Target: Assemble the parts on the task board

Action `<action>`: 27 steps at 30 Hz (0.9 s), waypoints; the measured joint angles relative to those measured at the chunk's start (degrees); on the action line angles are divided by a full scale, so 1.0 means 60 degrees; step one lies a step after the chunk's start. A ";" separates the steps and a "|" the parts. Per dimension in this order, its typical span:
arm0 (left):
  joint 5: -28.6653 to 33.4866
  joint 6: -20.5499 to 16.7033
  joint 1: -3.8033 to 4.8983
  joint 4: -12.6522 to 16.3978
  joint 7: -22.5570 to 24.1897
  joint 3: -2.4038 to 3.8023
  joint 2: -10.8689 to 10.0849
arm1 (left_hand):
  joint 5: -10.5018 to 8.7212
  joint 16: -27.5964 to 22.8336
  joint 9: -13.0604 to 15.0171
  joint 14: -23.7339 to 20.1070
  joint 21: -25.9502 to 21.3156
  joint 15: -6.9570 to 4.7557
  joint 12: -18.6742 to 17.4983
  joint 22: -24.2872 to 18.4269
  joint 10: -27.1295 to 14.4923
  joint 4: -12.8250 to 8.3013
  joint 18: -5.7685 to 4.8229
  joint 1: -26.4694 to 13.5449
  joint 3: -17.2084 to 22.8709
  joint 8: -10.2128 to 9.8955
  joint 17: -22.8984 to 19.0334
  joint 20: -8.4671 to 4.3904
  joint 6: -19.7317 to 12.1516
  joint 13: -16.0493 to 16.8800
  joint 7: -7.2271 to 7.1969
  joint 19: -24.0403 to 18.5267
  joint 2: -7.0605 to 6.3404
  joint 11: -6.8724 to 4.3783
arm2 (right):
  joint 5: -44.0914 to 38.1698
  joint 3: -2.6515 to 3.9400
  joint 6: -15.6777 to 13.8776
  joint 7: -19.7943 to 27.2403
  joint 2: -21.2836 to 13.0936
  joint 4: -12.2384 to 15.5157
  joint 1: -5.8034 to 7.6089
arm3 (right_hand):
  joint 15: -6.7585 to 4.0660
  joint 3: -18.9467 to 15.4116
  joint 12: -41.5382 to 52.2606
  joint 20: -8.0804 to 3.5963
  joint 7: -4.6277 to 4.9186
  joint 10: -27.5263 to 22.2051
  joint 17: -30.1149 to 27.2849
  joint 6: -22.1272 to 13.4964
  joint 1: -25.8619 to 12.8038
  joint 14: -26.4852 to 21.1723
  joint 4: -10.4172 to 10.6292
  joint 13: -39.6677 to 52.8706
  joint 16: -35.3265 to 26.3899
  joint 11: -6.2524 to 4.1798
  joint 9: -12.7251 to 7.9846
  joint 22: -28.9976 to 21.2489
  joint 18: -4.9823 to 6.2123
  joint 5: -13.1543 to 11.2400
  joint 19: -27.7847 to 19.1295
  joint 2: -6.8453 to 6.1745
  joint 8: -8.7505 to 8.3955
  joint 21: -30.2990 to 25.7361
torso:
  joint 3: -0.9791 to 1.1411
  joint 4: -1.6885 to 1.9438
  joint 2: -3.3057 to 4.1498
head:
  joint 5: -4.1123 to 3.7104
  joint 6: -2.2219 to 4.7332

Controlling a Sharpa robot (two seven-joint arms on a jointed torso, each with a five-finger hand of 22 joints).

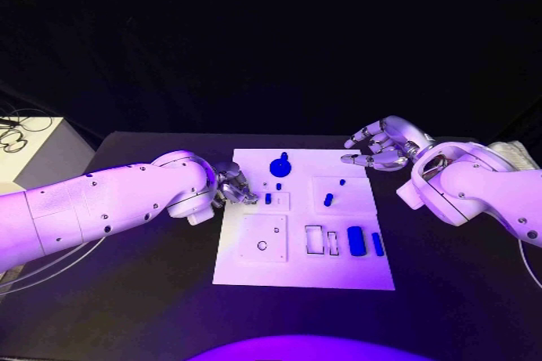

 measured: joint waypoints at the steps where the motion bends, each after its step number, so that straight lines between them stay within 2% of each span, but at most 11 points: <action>1: 0.0053 0.0006 0.0001 0.0016 0.0010 0.0025 -0.0029 | 0.0000 0.0000 0.0009 0.0000 0.0000 0.0000 0.0000 -0.0007 0.0000 0.0011 0.0000 0.0000 0.0012 0.0004 0.0000 0.0000 0.0000 -0.0017 -0.0001 0.0000 0.0000 0.0000 | 0.0000 0.0000 0.0001 0.0000 0.0004 -0.0003 -0.0001 | 0.0000 0.0000 0.0000 0.0000 0.0000 0.0000 0.0000 0.0000 0.0000 0.0000 0.0000 0.0000 0.0000 0.0000 0.0000 0.0000 0.0000 0.0000 0.0000 0.0000 0.0000 0.0000 | 0.0001 0.0000 -0.0002 | 0.0000 0.0007; 7: 0.0410 0.0093 0.0059 0.0071 0.0088 0.0217 -0.0167 | 0.0000 0.0000 0.0059 0.0000 0.0000 0.0000 0.0000 -0.0064 0.0005 -0.0018 0.0000 -0.0053 0.0140 0.0054 0.0000 0.0000 0.0000 -0.0089 0.0001 0.0000 -0.0053 0.0005 | 0.0000 0.0000 0.0006 0.0004 0.0031 -0.0056 -0.0009 | 0.0000 0.0000 0.0000 0.0000 0.0000 0.0000 0.0000 0.0000 0.0000 0.0000 0.0000 0.0000 0.0000 0.0000 0.0000 0.0008 -0.0001 0.0000 0.0000 0.0000 0.0000 0.0000 | 0.0006 0.0011 -0.0024 | 0.0017 0.0054; 13: 0.0706 0.0397 0.0203 -0.0086 0.0130 0.0311 -0.0191 | -0.0028 -0.0007 0.0060 0.0000 -0.0066 0.0000 -0.0112 -0.0156 -0.0080 -0.0017 0.0000 -0.0058 0.0170 0.0054 0.0000 0.0019 -0.0006 -0.0242 0.0007 -0.0062 -0.0058 0.0029 | 0.0005 0.0000 0.0012 0.0009 0.0052 -0.0092 -0.0014 | 0.0000 0.0000 0.0000 0.0000 0.0000 0.0000 0.0000 0.0000 0.0000 0.0000 0.0000 0.0000 0.0000 0.0000 0.0000 0.0008 0.0000 0.0000 0.0000 0.0000 0.0000 0.0000 | 0.0013 0.0016 -0.0030 | 0.0026 0.0064; 15: 0.0851 0.0668 0.0257 -0.0240 0.0130 0.0325 -0.0154 | -0.0088 -0.0081 0.0076 0.0000 -0.0141 0.0000 -0.0216 -0.0256 -0.0215 -0.0016 0.0011 -0.0060 0.0198 0.0091 0.0000 0.0053 -0.0078 -0.0367 0.0063 -0.0195 -0.0058 0.0065 | 0.0006 0.0000 0.0015 0.0010 0.0058 -0.0100 -0.0017 | 0.0000 0.0000 0.0000 0.0000 0.0000 0.0000 0.0000 0.0000 0.0000 0.0000 0.0000 0.0000 0.0000 0.0000 0.0000 0.0007 0.0000 0.0000 0.0000 0.0000 0.0000 0.0000 | 0.0012 0.0012 -0.0029 | 0.0025 0.0071; 17: 0.0975 0.0917 0.0294 -0.0381 0.0126 0.0327 -0.0097 | -0.0135 -0.0118 0.0094 0.0000 -0.0177 0.0000 -0.0271 -0.0305 -0.0281 -0.0042 0.0146 -0.0060 0.0275 0.0117 0.0000 0.0083 -0.0148 -0.0457 0.0074 -0.0226 -0.0059 0.0097 | 0.0007 0.0001 0.0017 0.0011 0.0062 -0.0104 -0.0017 | 0.0000 0.0000 0.0000 0.0000 0.0000 0.0000 0.0000 0.0000 0.0000 0.0000 0.0000 0.0000 0.0000 0.0000 0.0000 0.0007 0.0001 0.0000 0.0000 0.0000 0.0000 0.0000 | 0.0012 0.0010 -0.0024 | 0.0014 0.0074; 21: 0.1380 0.1723 0.0420 -0.0830 0.0080 0.0330 0.0138 | -0.0276 -0.0156 0.0132 -0.0035 -0.0253 0.0034 -0.0349 -0.0387 -0.0420 -0.0049 0.0151 -0.0193 0.0270 0.0141 0.0000 0.0089 -0.0252 -0.0603 0.0129 -0.0334 0.0026 0.0166 | 0.0008 0.0002 0.0022 0.0012 0.0072 -0.0115 -0.0019 | 0.0000 0.0000 0.0000 0.0000 0.0000 0.0000 0.0000 0.0000 0.0000 0.0000 -0.0001 -0.0001 0.0000 0.0000 0.0000 0.0007 0.0000 0.0000 0.0000 0.0000 0.0000 0.0000 | 0.0012 0.0005 -0.0012 | 0.0005 0.0077; 24: 0.1689 0.2446 0.0573 -0.1267 0.0023 0.0330 0.0371 | -0.0458 -0.0202 0.0168 -0.0001 -0.0297 0.0068 -0.0364 -0.0445 -0.0586 -0.0137 0.0150 -0.0326 0.0205 0.0152 0.0000 0.0135 -0.0337 -0.0677 0.0159 -0.0379 0.0163 0.0163 | 0.0009 0.0001 0.0026 0.0012 0.0085 -0.0119 -0.0021 | 0.0000 0.0001 0.0000 0.0000 0.0000 0.0000 0.0000 0.0000 0.0000 0.0000 -0.0001 0.0000 0.0000 0.0000 0.0000 0.0006 0.0000 0.0000 0.0000 0.0000 0.0000 0.0000 | 0.0012 0.0000 -0.0006 | -0.0006 0.0059; 27: 0.1901 0.3130 0.0760 -0.1703 -0.0049 0.0312 0.0626 | -0.0469 -0.0202 0.0196 -0.0003 -0.0297 0.0070 -0.0364 -0.0418 -0.0588 -0.0137 0.0150 -0.0409 0.0205 0.0153 0.0000 0.0135 -0.0338 -0.0647 0.0160 -0.0379 0.0285 0.0161 | 0.0010 -0.0001 0.0030 0.0012 0.0098 -0.0122 -0.0021 | 0.0000 0.0000 0.0000 0.0000 0.0000 0.0000 0.0000 0.0000 0.0000 0.0000 -0.0001 -0.0001 0.0000 0.0000 0.0000 0.0006 0.0000 0.0000 0.0000 0.0000 0.0000 -0.0045 | 0.0012 0.0000 -0.0005 | -0.0012 0.0036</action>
